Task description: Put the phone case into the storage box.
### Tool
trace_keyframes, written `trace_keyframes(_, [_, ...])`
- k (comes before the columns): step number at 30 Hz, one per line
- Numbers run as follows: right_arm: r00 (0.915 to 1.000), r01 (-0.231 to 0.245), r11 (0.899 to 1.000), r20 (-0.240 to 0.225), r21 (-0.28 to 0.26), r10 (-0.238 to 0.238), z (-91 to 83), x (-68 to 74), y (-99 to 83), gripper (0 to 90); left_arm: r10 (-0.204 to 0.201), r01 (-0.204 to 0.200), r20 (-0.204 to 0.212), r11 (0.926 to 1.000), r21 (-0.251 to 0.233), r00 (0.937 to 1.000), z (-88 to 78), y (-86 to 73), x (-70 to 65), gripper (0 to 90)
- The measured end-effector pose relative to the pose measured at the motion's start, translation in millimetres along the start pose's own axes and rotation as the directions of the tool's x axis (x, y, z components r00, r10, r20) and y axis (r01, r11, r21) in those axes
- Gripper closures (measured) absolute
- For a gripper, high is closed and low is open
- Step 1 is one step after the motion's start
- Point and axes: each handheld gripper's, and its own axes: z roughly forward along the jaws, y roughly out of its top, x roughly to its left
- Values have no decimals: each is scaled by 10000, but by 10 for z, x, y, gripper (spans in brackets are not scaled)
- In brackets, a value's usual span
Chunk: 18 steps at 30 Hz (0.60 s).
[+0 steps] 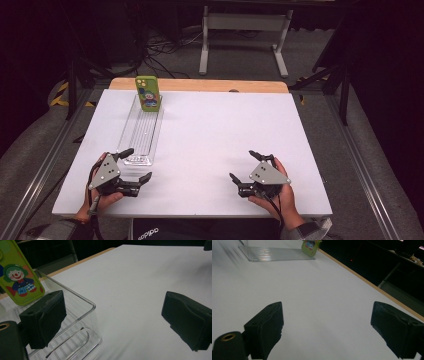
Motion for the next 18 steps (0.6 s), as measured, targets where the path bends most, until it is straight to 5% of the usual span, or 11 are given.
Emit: trace_keyframes(18, [10000,31,9999,-61,115,-30,-6,-11,-14,123,156,-155,-225,9999,43,9996,19,28,5,68])
